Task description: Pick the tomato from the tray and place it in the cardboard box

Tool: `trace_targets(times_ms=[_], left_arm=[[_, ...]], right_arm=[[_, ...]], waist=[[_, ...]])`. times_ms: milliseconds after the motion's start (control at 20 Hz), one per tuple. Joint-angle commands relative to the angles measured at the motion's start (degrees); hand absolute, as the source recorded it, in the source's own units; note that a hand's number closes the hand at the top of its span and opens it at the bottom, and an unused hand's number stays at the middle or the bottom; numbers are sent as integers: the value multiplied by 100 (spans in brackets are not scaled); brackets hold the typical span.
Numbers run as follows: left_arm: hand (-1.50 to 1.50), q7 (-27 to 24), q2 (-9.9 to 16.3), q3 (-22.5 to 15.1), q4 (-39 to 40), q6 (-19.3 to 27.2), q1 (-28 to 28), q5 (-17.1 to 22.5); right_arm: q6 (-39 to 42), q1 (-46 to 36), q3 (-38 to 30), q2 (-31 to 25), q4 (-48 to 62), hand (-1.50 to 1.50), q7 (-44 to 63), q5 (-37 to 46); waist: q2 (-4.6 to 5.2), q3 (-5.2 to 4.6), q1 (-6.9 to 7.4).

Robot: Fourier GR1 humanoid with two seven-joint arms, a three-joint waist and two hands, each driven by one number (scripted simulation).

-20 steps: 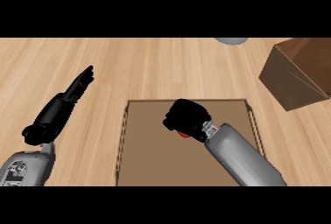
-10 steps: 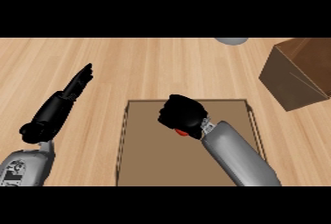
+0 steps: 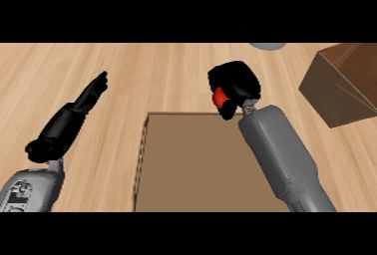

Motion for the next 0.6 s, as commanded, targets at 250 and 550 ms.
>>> trace_targets(times_ms=[250,550], left_arm=[[0,236,-238,-134,69,181,-175,-210],[0,-164,-13,48,94,-50,101,-77]], right_arm=[[-329,-1468,-679,36,128,150,1591,135],[-1152,-1412,-1653,-315,-283,150,2548,58]], waist=[[-55,-2,-73],[-49,-1,-101]])
